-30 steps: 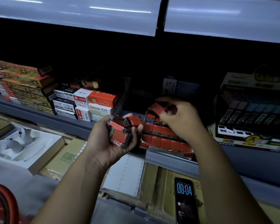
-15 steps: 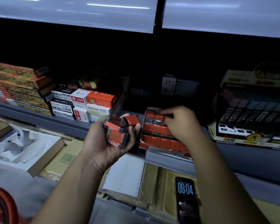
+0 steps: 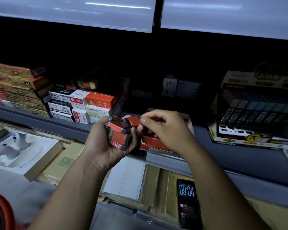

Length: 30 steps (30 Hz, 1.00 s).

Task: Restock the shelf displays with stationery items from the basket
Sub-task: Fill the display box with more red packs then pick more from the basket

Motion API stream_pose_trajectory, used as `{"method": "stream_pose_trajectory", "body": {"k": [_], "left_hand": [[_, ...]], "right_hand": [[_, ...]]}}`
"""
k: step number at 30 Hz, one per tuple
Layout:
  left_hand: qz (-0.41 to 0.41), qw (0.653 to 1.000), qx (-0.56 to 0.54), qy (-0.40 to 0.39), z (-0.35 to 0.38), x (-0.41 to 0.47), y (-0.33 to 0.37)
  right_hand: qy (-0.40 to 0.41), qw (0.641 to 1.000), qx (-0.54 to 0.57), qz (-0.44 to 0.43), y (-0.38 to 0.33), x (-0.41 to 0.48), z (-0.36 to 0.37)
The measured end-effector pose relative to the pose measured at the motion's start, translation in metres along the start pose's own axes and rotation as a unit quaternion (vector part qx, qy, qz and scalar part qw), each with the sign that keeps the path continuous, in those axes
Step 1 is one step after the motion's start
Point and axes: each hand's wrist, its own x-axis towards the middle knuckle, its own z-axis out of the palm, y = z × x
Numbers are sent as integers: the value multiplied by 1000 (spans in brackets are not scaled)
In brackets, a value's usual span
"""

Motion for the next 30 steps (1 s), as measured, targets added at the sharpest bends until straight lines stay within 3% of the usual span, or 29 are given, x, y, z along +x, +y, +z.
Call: {"method": "stream_pose_trajectory", "body": {"k": [4, 8, 11, 14, 21, 30], "left_hand": [[0, 1000, 21, -14, -2, 2, 0], [-3, 999, 22, -23, -4, 4, 1], [2, 999, 26, -18, -1, 2, 1], [2, 1000, 4, -3, -1, 1, 2], [5, 1000, 11, 6, 1, 2, 1], [8, 1000, 16, 11, 0, 0, 1]], "right_hand": [[-40, 998, -45, 3, 3, 2, 8], [-51, 997, 58, 16, 0, 1, 6], [-8, 989, 148, 23, -3, 0, 3], [94, 971, 210, 63, -1, 4, -8], [253, 956, -77, 128, 26, 11, -18], [256, 945, -153, 133, 29, 14, -15]]}}
